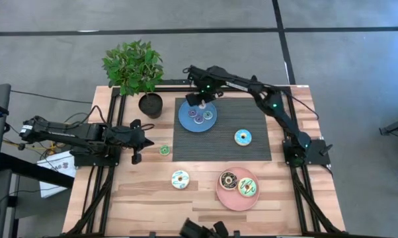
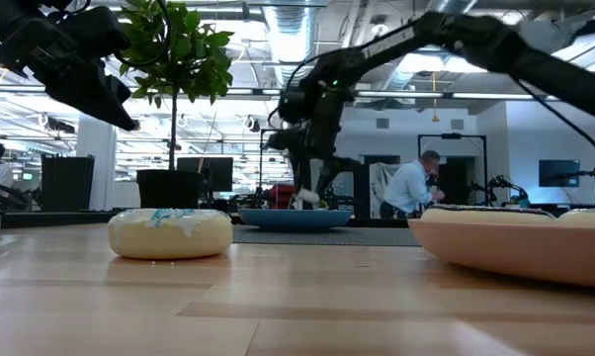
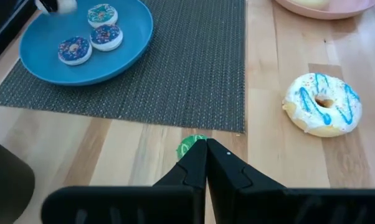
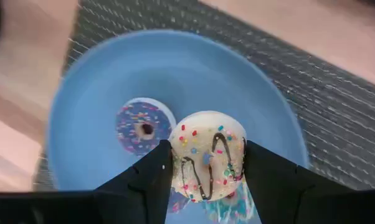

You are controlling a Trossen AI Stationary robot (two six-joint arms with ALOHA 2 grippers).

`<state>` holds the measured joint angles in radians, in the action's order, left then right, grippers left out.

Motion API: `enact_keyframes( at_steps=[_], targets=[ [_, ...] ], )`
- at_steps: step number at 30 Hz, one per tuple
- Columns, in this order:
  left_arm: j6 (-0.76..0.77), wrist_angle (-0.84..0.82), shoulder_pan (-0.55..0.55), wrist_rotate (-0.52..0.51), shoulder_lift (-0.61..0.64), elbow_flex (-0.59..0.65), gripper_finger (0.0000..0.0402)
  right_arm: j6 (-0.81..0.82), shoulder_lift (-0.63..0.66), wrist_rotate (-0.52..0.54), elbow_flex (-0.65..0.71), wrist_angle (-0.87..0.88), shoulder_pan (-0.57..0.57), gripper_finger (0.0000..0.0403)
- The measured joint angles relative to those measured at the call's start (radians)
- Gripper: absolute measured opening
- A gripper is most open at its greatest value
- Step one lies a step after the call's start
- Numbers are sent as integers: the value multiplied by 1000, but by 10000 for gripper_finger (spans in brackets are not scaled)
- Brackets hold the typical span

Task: Pick & Place donuts
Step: Put the small white donut into the blue plate, then put the small green donut into the blue plate

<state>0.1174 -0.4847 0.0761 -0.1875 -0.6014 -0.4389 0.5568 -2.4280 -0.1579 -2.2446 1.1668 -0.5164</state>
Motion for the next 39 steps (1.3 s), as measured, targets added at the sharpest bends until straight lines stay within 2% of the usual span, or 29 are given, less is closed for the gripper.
enact_keyframes(
  at_steps=[5,18,23,27,34,39],
  targets=[
    [-23,1,0,0,0,0,0,-16,-80,20,-66,41,12,183],
    [-27,4,0,-12,0,0,0,-35,-68,29,-69,51,10,250],
    [-34,-1,0,7,0,0,0,-54,-68,29,-69,48,10,260],
    [-93,-1,0,34,0,0,0,-90,-31,74,-68,59,16,260],
    [-97,-3,0,41,-1,0,0,-175,108,163,-68,105,41,255],
    [-95,-2,0,17,-1,0,0,-268,253,164,-45,77,63,209]
  ],
)
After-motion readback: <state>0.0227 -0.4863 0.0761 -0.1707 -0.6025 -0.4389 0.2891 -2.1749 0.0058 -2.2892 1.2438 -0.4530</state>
